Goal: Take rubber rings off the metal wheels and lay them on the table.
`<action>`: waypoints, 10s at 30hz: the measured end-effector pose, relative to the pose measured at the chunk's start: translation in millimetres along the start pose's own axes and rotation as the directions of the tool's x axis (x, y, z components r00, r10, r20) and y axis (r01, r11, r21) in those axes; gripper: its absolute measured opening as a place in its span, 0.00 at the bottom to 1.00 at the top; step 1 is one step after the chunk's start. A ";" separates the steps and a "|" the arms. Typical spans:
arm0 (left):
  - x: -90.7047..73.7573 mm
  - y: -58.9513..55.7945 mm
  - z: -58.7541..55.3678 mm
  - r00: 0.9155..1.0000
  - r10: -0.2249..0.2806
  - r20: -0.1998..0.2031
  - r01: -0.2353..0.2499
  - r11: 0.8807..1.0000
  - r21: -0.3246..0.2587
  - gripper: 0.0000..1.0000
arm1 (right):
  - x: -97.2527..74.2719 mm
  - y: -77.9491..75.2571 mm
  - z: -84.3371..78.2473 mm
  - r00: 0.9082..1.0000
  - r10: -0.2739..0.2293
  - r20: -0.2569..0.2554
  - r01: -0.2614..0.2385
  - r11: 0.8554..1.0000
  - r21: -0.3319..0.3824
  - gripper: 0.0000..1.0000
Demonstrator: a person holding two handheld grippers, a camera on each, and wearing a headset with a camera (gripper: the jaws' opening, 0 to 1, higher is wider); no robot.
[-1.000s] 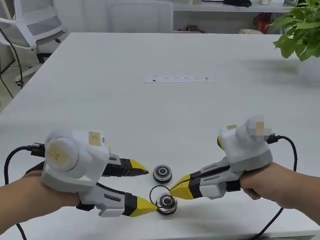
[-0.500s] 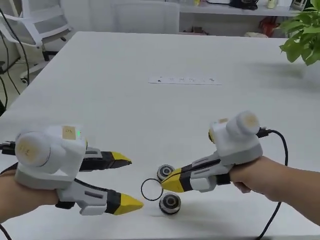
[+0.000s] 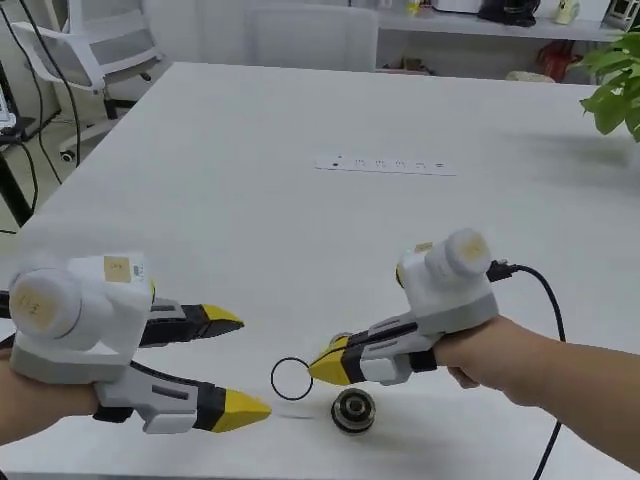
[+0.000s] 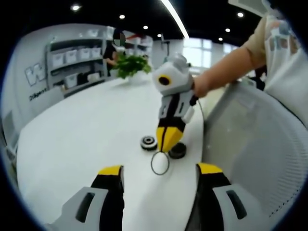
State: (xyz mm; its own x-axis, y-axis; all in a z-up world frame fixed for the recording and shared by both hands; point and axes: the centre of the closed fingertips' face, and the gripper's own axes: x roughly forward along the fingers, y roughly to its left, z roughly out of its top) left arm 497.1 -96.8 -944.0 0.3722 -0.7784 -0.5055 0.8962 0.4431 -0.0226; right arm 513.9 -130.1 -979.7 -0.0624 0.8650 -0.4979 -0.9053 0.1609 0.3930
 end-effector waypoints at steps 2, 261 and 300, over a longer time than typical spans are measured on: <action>-1.0 0.9 -0.9 1.000 0.004 0.000 -0.004 1.000 -0.004 0.61 | 4.0 -0.8 -2.7 1.000 -0.011 -0.018 0.010 1.000 -0.011 0.00; 109.8 -40.5 -3.7 0.971 -0.165 -0.173 0.195 0.966 0.172 0.12 | -36.0 -8.1 -67.9 0.994 -0.091 -0.061 0.073 0.967 -0.242 0.22; 110.6 -40.2 -3.4 0.973 -0.149 -0.178 0.181 0.967 0.181 0.12 | -55.1 -20.8 -63.7 0.994 -0.109 0.029 0.107 0.991 0.081 0.00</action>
State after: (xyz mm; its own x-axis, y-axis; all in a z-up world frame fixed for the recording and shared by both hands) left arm 501.4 -199.2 -1002.0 0.1854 -0.7439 -0.6421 0.9775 0.2067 0.0428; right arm 509.4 -211.4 -1009.7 0.0491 0.8556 -0.5153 -0.8698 0.2903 0.3991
